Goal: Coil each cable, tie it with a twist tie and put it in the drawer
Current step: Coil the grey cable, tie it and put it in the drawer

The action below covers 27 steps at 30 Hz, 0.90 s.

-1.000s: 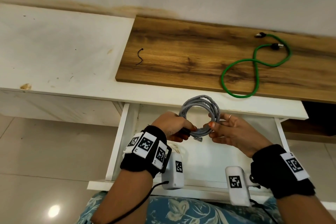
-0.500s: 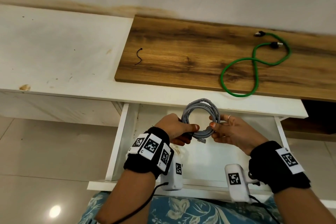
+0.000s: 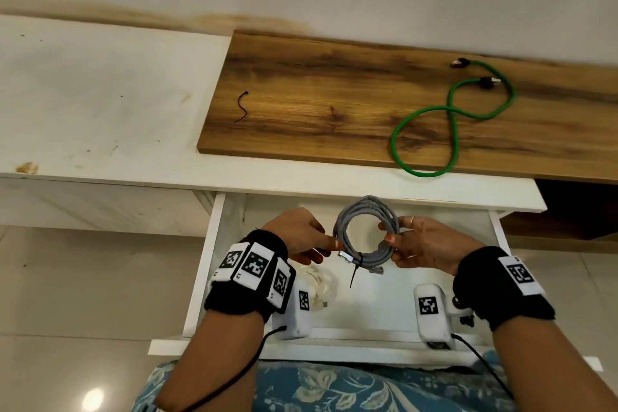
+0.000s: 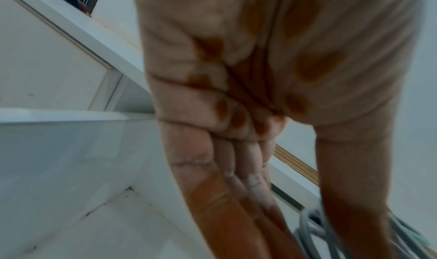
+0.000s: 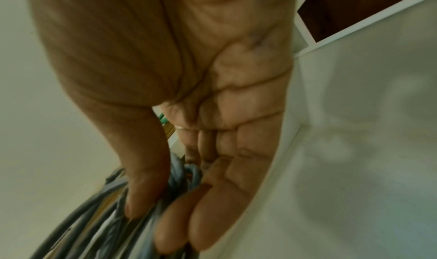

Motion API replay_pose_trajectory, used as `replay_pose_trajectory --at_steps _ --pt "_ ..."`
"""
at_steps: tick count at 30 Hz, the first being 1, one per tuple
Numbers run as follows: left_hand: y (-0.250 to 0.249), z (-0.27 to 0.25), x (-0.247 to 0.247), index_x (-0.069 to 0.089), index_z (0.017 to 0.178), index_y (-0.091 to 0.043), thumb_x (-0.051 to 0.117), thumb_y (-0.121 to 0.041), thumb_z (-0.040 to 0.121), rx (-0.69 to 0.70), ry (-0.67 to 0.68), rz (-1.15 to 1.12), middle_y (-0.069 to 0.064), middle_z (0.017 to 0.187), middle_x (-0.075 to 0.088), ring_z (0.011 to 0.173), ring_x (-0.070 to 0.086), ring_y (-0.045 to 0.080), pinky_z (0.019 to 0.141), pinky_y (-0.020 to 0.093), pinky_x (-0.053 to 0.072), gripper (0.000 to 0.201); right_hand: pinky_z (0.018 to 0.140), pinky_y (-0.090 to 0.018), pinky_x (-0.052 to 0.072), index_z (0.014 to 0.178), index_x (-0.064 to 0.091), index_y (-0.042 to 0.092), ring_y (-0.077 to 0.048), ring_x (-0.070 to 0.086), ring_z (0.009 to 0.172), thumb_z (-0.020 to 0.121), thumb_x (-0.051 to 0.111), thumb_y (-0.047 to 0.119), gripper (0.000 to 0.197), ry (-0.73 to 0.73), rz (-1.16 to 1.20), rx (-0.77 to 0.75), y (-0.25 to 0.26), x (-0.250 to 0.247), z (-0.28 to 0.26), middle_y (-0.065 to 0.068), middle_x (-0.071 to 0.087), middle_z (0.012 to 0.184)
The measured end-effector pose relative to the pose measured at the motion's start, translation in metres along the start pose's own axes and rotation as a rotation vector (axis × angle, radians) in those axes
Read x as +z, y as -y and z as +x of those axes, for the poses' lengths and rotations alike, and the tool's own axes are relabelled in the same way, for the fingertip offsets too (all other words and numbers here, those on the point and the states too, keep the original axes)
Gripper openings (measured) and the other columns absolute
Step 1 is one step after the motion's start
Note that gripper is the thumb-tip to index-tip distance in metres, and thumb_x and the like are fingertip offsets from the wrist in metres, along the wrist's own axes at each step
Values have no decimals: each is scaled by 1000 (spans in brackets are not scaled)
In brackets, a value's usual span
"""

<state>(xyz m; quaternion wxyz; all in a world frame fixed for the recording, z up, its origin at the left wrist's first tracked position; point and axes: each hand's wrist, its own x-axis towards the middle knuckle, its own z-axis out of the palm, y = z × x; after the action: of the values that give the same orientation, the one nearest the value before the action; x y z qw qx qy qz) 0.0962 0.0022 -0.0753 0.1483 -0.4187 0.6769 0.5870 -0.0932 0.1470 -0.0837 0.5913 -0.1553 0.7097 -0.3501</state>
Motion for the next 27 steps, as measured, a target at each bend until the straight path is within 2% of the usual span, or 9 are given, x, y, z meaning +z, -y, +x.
replay_pose_trajectory --at_steps 3,6,9,12,16,19,21,24,27 --pt "5 0 -5 56 116 -5 69 -24 86 -32 -50 46 4 94 71 76 67 12 76 27 55 37 65 -25 54 109 58 9 -14 59 61 90 60 6 20 24 -56 60 -8 -9 8 -9 65 83" --pt "8 0 -10 54 119 -4 64 -23 89 -53 -81 112 5 97 71 77 65 14 80 31 55 36 62 -24 51 109 56 9 -13 57 58 91 58 5 19 46 -124 149 -19 -17 27 -9 65 86" --pt "10 -1 -14 56 117 -4 61 -24 92 -64 -78 162 7 103 70 80 65 16 83 33 54 32 61 -24 50 104 55 10 -13 55 59 92 59 9 13 15 -243 241 -32 -22 54 -5 63 75" --pt "14 -1 -19 59 114 -5 58 -24 93 -82 -68 175 6 105 70 80 64 15 82 32 53 28 62 -23 49 98 56 9 -13 53 62 92 60 14 8 -1 -492 318 -42 -24 75 -4 57 68" --pt "22 1 -31 59 112 -9 57 -25 93 -105 -111 156 3 102 70 81 65 14 80 31 53 25 75 -29 50 121 53 2 -18 55 77 93 58 19 34 72 -811 359 -49 -19 99 -6 59 77" --pt "26 3 -36 60 110 -8 56 -24 93 -119 -122 147 3 101 70 78 65 13 76 28 52 24 87 -33 51 126 52 1 -21 58 86 92 59 21 41 127 -1017 323 -54 -10 116 -12 65 98" --pt "28 3 -39 61 109 -7 56 -24 94 -123 -121 151 3 100 70 77 65 13 76 29 52 24 82 -31 51 127 50 3 -20 57 84 90 61 25 44 170 -1141 284 -61 -4 125 -10 64 97" --pt "32 3 -41 62 108 -6 56 -25 94 -134 -127 168 4 100 70 78 65 14 78 30 53 25 62 -24 47 122 51 3 -18 56 74 86 66 28 46 210 -1248 246 -70 2 137 -2 61 79" --pt "34 4 -43 63 106 -6 55 -28 94 -139 -132 177 1 97 70 78 65 13 78 30 53 26 64 -26 47 118 55 4 -18 56 72 83 69 27 45 235 -1319 259 -71 4 143 -1 59 80"
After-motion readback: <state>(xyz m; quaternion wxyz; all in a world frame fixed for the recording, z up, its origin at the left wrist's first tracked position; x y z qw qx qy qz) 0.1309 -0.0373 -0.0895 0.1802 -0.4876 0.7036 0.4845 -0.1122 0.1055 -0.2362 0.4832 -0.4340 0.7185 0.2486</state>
